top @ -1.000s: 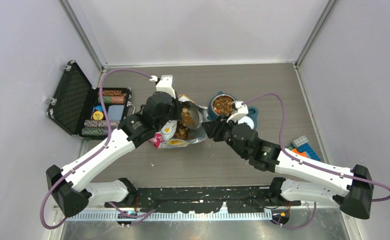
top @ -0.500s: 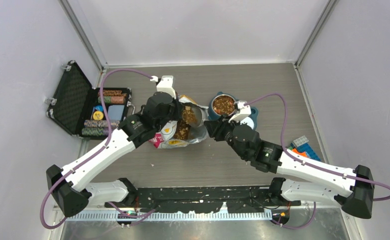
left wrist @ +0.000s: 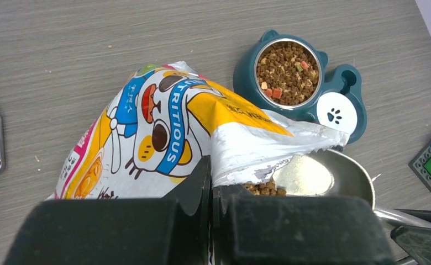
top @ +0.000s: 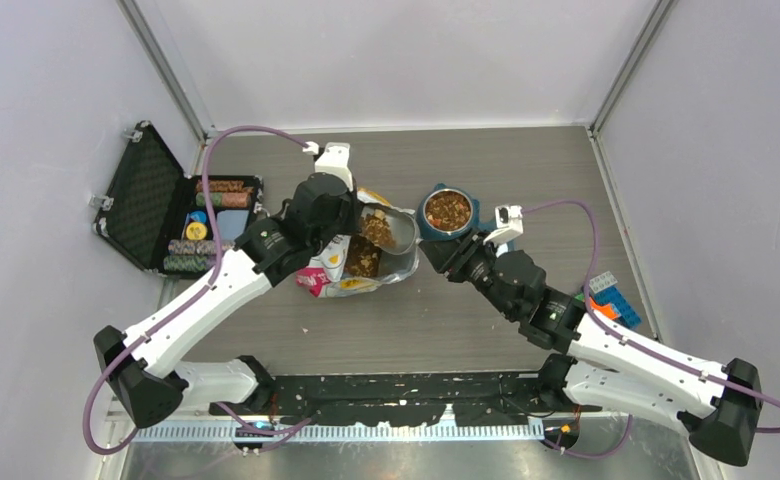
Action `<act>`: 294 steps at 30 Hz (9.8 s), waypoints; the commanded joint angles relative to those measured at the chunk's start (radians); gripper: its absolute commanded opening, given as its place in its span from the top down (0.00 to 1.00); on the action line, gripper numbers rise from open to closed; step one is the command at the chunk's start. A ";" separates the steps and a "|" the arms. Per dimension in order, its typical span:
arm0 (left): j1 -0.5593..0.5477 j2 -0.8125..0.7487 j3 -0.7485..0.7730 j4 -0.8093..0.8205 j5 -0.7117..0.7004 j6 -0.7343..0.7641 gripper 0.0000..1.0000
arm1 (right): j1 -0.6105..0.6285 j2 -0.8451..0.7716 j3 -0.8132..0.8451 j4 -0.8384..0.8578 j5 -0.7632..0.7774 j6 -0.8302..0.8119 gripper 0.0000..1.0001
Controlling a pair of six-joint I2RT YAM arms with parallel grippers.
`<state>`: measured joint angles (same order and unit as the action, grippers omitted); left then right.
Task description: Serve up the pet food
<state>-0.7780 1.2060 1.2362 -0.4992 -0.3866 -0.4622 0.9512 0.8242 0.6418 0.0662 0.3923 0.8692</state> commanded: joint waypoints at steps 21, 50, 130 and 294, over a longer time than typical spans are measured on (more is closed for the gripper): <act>0.070 -0.043 0.097 0.041 -0.046 0.047 1.00 | -0.110 -0.147 -0.314 0.434 -0.098 0.407 0.95; 0.111 -0.009 0.102 0.064 0.035 0.065 1.00 | -0.119 -0.265 -0.333 0.407 -0.133 0.394 0.95; 0.128 -0.079 0.012 0.119 0.081 0.085 1.00 | -0.592 -0.161 -0.116 0.091 -0.326 0.305 0.95; 0.128 -0.091 -0.057 0.124 0.098 0.120 1.00 | -0.662 -0.164 -0.186 -0.192 0.399 0.045 0.94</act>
<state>-0.6579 1.1400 1.1717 -0.4221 -0.2722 -0.3573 0.2970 0.6388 0.4992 -0.1329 0.6300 0.8513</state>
